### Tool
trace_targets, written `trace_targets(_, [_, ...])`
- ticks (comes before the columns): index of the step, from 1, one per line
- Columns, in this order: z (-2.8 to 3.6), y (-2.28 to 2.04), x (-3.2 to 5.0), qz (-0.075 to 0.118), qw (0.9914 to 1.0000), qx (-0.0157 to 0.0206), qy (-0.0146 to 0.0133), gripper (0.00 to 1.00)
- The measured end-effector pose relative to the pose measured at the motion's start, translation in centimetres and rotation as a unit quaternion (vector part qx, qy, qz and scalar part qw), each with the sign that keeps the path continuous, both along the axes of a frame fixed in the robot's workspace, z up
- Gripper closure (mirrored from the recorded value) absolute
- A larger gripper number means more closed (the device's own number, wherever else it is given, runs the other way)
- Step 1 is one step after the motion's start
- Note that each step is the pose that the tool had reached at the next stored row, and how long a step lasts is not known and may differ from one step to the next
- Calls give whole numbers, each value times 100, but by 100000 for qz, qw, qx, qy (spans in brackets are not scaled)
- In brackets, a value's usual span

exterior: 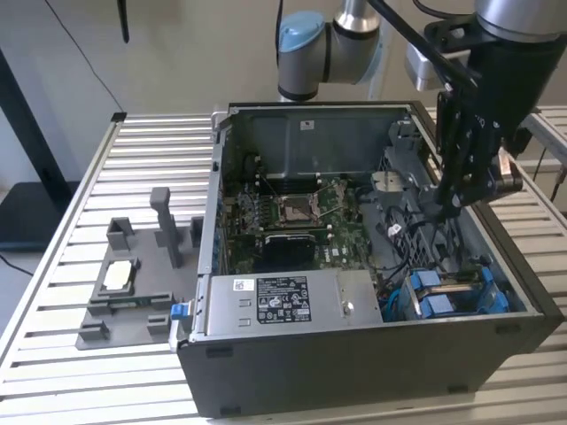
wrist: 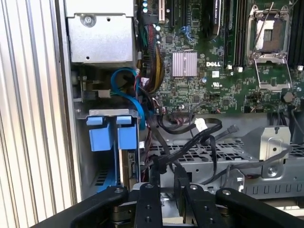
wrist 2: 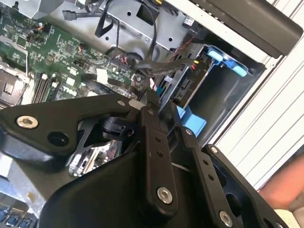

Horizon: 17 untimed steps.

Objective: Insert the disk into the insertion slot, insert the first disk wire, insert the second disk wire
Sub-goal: 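Insert the second disk wire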

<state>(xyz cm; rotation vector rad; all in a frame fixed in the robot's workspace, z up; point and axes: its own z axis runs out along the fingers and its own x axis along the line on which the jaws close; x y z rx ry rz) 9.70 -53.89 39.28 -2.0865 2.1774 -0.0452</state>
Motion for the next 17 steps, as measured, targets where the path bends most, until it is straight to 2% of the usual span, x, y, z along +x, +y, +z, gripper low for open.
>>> trace_targets(1, [1,8,-17,47,99999,-498,-2,73])
trace_targets(2, [0,10,-29,162,99993,-1147,-1,73])
trace_targets(5, [0,10,-52,845,99929,-3680,-7,73])
trace_targets(6, [-2,11,-59,1040,99903,-4270,-11,73])
trace_targets(7, [-5,15,-67,1213,99882,-4695,-21,73])
trace_targets(8, [-10,23,-76,1363,99870,-4902,-47,73])
trace_targets(10, [-20,50,-92,1666,99859,-5047,-173,73])
trace_targets(13, [-30,99,-98,2292,99844,-5058,-595,73])
trace_targets(15, [-31,108,-101,2726,99831,-5058,-829,73])
trace_targets(17, [-27,107,-102,2974,99824,-5051,-915,73])
